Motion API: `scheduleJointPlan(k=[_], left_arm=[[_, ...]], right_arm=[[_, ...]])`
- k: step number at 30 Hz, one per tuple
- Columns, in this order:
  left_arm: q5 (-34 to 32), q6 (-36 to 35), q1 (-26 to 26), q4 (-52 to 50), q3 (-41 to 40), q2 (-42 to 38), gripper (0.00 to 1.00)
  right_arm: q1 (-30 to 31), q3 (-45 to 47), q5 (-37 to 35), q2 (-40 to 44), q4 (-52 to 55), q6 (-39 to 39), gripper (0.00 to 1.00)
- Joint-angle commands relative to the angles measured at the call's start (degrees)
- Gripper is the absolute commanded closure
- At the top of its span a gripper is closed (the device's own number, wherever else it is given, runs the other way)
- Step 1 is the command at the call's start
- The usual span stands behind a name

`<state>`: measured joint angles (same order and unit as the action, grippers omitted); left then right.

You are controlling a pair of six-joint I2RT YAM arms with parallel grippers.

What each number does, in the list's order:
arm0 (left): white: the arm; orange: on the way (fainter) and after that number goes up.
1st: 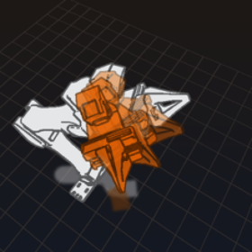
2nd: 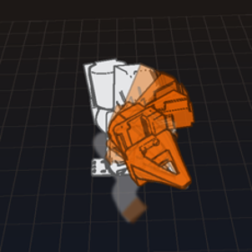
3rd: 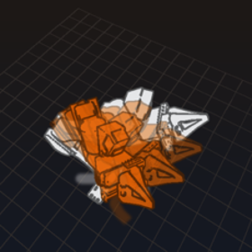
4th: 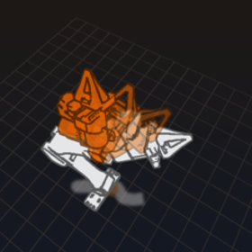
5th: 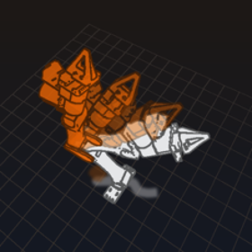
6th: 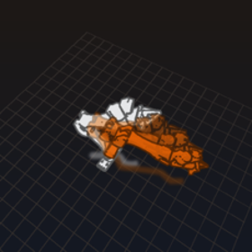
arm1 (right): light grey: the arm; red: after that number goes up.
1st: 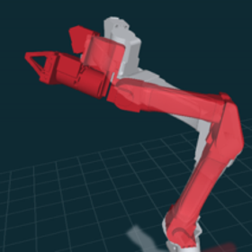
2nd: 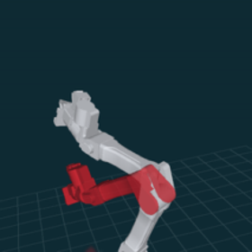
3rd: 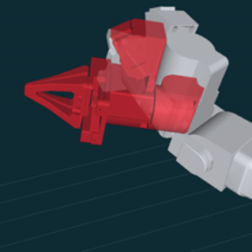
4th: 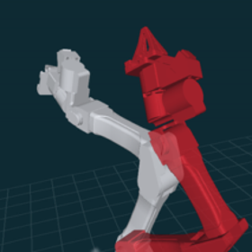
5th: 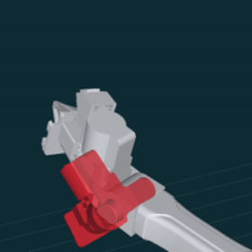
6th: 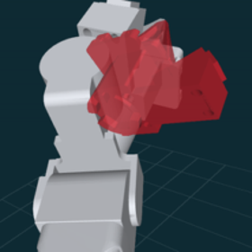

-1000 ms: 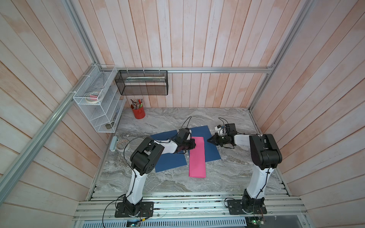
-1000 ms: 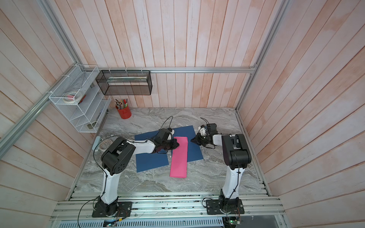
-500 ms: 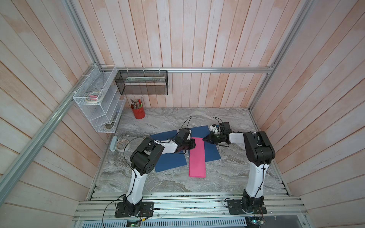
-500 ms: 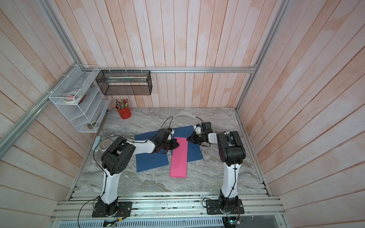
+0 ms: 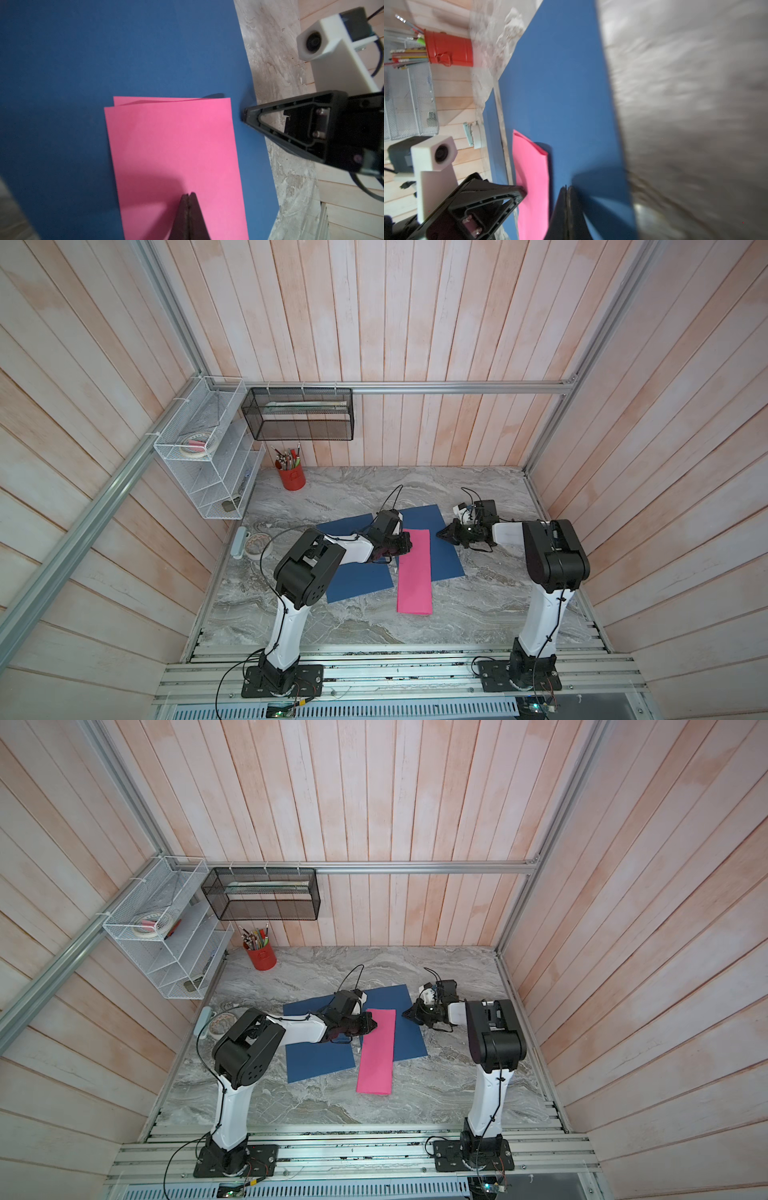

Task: Fold the rectangular paper in half along the long edge
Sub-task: Fold the paper at the center of the board, then pick up the paper from the center of the board.

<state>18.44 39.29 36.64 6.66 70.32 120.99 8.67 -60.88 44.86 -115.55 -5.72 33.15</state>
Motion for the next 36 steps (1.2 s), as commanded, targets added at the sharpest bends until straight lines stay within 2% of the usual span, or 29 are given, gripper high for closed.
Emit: scheduleJointPlan(k=[1, 4, 6, 15, 18, 22, 31, 36], left_arm=[[-1.3, 0.31, -0.39, -9.16, -2.78, 3.7, 1.0], [-1.21, 0.35, -0.37, -9.03, -2.74, 3.86, 1.0], [-1.04, 0.4, -0.36, -8.96, -2.8, 4.1, 1.0], [-0.77, 0.83, -0.34, -8.5, -2.9, 4.43, 1.0], [-0.77, 0.88, -0.35, -8.59, -3.0, 4.41, 1.0], [-0.77, 0.98, -0.33, -8.51, -3.09, 4.43, 1.0], [-0.44, 0.89, -0.33, -8.52, -3.07, 3.67, 1.0], [4.31, 1.63, -1.15, 0.27, -7.18, -4.13, 1.0]], right_arm=[[0.6, 3.4, 4.17, 0.8, -6.11, 4.0, 0.91], [0.73, 7.09, 3.89, 2.6, -7.42, 4.03, 0.78], [0.95, 9.39, 4.9, 3.95, -8.28, 4.03, 0.73], [5.88, 16.57, 7.05, 7.06, -10.98, 5.08, 0.71], [7.4, 18.31, 6.99, 8.01, -12.62, 6.24, 0.76], [7.87, 21.84, 6.3, 10.32, -15.86, 8.85, 0.99], [7.77, 22.06, 5.66, 12.94, -16.98, 9.84, 1.0], [7.03, 16.01, 5.81, 10.02, -10.88, 5.89, 1.0]])
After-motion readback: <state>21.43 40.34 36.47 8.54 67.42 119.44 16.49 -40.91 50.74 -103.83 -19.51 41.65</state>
